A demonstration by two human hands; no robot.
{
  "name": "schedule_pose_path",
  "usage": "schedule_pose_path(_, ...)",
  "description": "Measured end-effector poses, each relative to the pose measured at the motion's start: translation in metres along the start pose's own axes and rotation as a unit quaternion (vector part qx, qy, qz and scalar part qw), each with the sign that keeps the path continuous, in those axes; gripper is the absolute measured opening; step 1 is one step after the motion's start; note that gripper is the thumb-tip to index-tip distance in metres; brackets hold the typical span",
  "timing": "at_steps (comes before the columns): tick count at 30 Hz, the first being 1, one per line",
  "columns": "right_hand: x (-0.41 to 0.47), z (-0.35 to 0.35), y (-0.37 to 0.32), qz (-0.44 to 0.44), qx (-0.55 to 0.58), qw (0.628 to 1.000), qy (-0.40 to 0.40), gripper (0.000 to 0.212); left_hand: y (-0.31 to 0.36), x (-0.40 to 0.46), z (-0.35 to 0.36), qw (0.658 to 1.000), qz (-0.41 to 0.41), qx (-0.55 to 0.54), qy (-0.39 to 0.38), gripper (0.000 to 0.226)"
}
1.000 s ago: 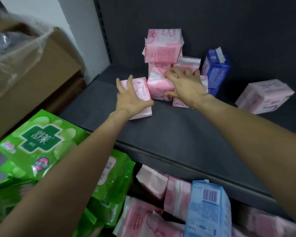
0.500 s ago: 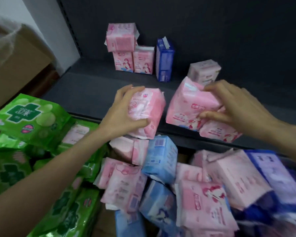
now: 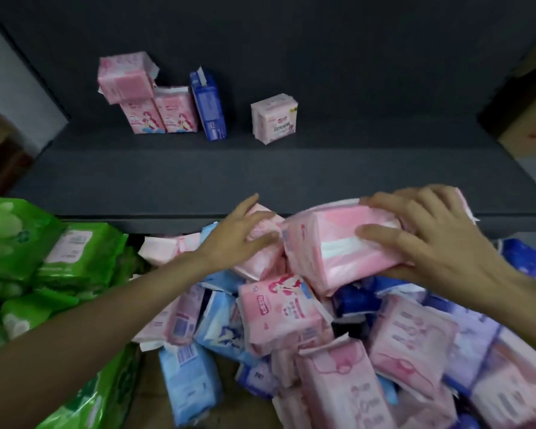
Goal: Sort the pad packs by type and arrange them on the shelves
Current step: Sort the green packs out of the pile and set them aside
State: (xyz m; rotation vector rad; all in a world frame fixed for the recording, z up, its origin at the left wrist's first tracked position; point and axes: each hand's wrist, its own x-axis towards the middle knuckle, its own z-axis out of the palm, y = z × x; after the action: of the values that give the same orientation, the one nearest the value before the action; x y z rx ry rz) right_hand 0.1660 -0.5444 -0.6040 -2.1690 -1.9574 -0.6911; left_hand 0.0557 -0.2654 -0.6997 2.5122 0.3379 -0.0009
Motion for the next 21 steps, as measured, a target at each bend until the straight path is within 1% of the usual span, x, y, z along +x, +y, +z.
schedule_pose_path(2, -0.013, -0.010, 0.004, -0.022, 0.049, 0.996, -0.065, 0.045, 0.004, 0.005, 0.001, 1.000, 0.003, -0.021, 0.017, 0.077)
schedule_pose_path(4, -0.017, -0.016, 0.009, 0.003, 0.128, 0.981, -0.144, 0.052, 0.005, 0.008, -0.002, 1.000, -0.004, -0.015, 0.021, 0.079)
schedule_pose_path(5, -0.019, -0.016, 0.012, 0.027, 0.165, 0.966, -0.196, 0.054, 0.006, 0.009, -0.001, 1.000, 0.001, 0.002, 0.027, 0.079)
schedule_pose_path(7, -0.021, -0.001, 0.022, 0.046, 0.179, 0.936, -0.298, 0.063, 0.010, 0.006, -0.002, 0.998, 0.012, 0.044, 0.041, 0.077)
schedule_pose_path(8, -0.026, 0.008, 0.028, 0.053, 0.162, 0.929, -0.329, 0.069, 0.017, 0.004, 0.002, 0.997, 0.023, 0.059, 0.041, 0.077)
schedule_pose_path(9, -0.028, 0.017, 0.033, 0.073, 0.146, 0.927, -0.338, 0.076, 0.022, 0.002, 0.006, 0.996, 0.035, 0.074, 0.039, 0.076)
schedule_pose_path(10, -0.031, 0.023, 0.038, 0.098, 0.130, 0.932, -0.325, 0.081, 0.027, 0.000, 0.011, 0.994, 0.049, 0.087, 0.035, 0.076)
schedule_pose_path(11, -0.032, 0.026, 0.042, 0.114, 0.112, 0.942, -0.296, 0.082, 0.031, -0.002, 0.016, 0.993, 0.059, 0.098, 0.030, 0.078)
schedule_pose_path(13, -0.031, 0.024, 0.046, 0.131, 0.089, 0.962, -0.224, 0.074, 0.036, -0.001, 0.020, 0.992, 0.064, 0.111, 0.017, 0.082)
schedule_pose_path(14, -0.031, 0.022, 0.045, 0.142, 0.095, 0.965, -0.198, 0.070, 0.038, 0.000, 0.020, 0.992, 0.062, 0.110, 0.013, 0.083)
schedule_pose_path(16, -0.033, 0.019, 0.041, 0.154, 0.109, 0.966, -0.179, 0.068, 0.044, 0.001, 0.018, 0.993, 0.065, 0.095, 0.008, 0.084)
schedule_pose_path(18, -0.038, 0.023, 0.038, 0.174, 0.124, 0.951, -0.224, 0.071, 0.052, 0.002, 0.018, 0.994, 0.081, 0.067, 0.005, 0.081)
schedule_pose_path(20, -0.045, 0.028, 0.037, 0.211, 0.171, 0.916, -0.297, 0.070, 0.061, 0.003, 0.021, 0.993, 0.106, 0.051, -0.008, 0.077)
schedule_pose_path(21, -0.048, 0.030, 0.036, 0.221, 0.193, 0.902, -0.317, 0.069, 0.065, 0.003, 0.022, 0.992, 0.115, 0.052, -0.019, 0.075)
